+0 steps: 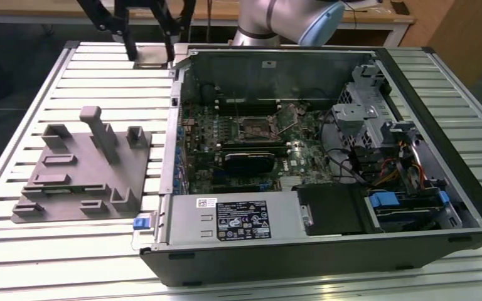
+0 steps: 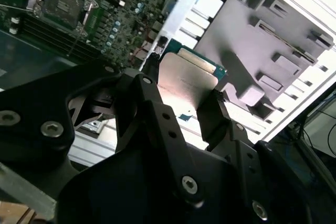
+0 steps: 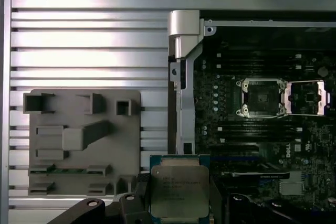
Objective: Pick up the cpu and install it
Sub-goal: 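Pick up the cpu and move it towards the insertion slot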
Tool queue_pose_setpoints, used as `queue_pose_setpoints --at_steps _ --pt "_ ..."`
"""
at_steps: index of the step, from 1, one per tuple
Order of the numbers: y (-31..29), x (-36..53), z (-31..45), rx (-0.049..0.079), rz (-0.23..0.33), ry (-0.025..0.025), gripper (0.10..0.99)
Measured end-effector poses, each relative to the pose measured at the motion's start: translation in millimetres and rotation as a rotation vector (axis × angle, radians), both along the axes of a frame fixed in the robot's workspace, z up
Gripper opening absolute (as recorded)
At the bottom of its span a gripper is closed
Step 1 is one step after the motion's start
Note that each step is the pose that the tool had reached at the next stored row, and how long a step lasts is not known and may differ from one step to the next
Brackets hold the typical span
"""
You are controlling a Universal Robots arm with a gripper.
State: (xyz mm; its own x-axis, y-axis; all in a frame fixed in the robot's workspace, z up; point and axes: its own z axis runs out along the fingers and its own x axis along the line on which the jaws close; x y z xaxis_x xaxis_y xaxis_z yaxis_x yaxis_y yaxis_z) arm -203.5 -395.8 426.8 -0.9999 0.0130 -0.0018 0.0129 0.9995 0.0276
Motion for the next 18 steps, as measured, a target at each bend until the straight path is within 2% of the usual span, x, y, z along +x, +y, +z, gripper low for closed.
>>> queue_pose_setpoints --at_steps 10,18 --pt "0.3 32.4 -1.0 0.000 0.000 0.0000 0.541" --pt "2.6 65.2 -2.0 0.000 0.000 0.0000 0.541"
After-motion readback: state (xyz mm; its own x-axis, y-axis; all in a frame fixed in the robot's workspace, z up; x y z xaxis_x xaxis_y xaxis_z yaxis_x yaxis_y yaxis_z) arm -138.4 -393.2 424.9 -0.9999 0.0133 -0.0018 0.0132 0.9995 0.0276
